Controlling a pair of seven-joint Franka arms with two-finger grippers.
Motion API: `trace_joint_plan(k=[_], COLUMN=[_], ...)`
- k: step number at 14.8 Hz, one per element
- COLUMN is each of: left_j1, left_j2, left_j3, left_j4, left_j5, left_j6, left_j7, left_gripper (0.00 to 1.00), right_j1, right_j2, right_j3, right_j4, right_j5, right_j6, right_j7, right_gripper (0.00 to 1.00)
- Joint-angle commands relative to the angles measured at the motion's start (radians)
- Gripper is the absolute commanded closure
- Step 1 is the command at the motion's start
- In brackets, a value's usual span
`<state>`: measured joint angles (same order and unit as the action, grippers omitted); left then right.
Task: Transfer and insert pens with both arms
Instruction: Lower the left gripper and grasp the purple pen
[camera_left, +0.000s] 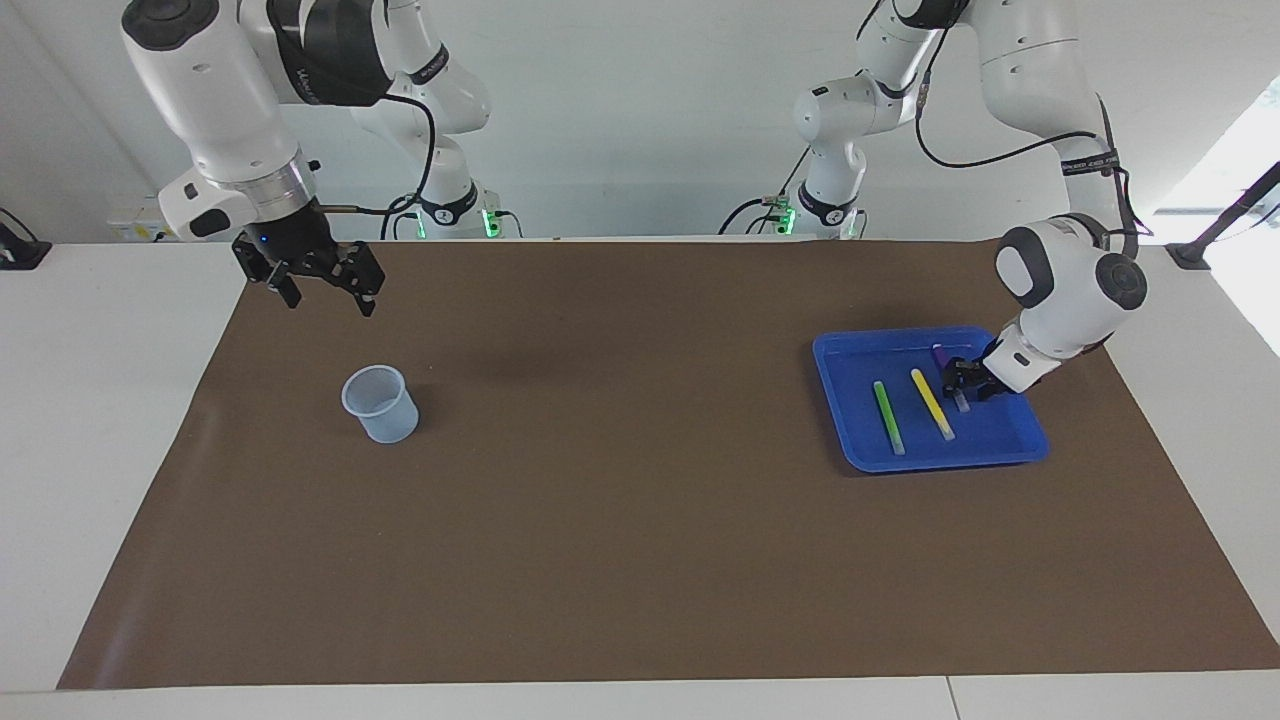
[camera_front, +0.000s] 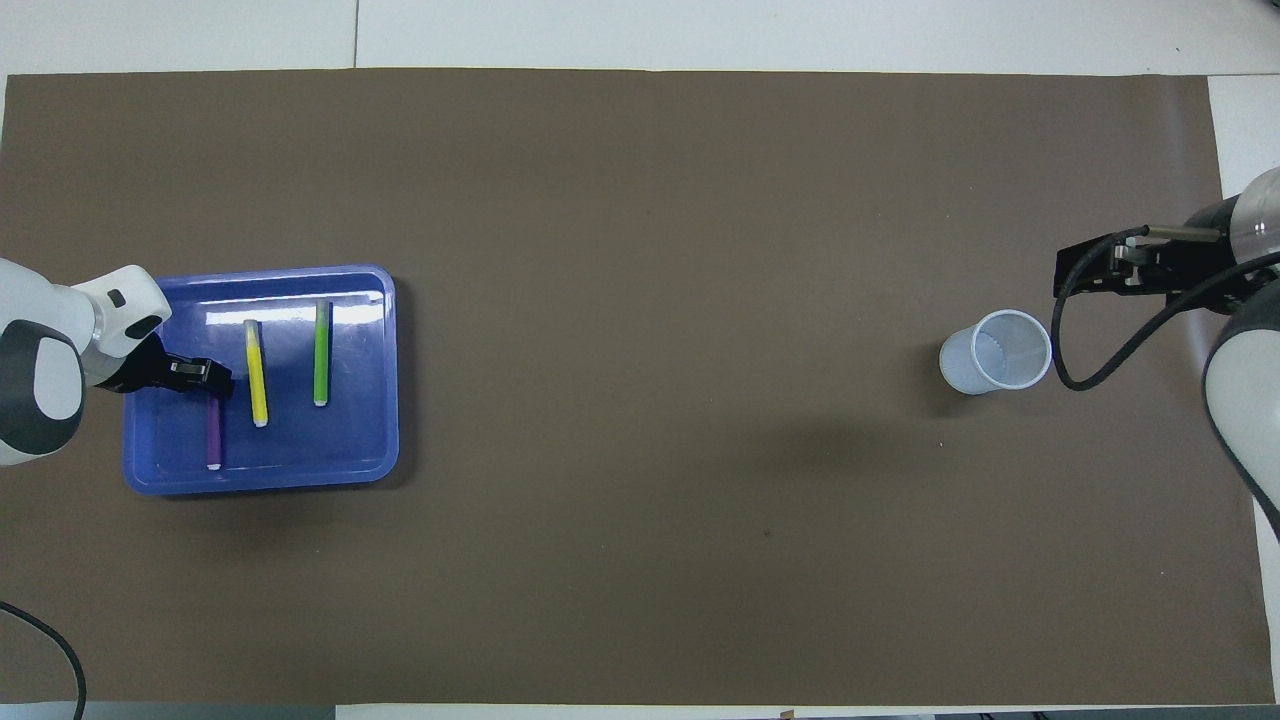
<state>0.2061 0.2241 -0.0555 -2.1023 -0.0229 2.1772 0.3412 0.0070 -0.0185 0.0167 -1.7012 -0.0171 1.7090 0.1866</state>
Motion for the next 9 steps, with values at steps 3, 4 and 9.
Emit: trace_joint_plan(k=[3,4,9], left_j1=[0.004,0.006,0.007], left_j2=[-0.023,-0.022,-0.022], left_j3=[0.002,0.002,0.002], left_j4=[-0.021,-0.021,-0.019], left_j5=[0.012,0.012,0.012], left_j6=[-0.010,-0.008,-0.005], left_j7=[-0.016,-0.016,-0.019], left_gripper=[0.86,0.98,1.00], right_j1=[-0.013,-0.013,-0.021], right_j2=[-0.009,-0.009,-0.009], right_j3=[0.005,0.005,0.005], right_j4=[-0.006,-0.006,-0.006], right_j5=[-0.001,-0.001,-0.001], right_j6=[-0.003,-0.002,-0.003], right_j7=[-0.025,-0.024,-0.030], right_gripper=[0.00,0.00,0.00])
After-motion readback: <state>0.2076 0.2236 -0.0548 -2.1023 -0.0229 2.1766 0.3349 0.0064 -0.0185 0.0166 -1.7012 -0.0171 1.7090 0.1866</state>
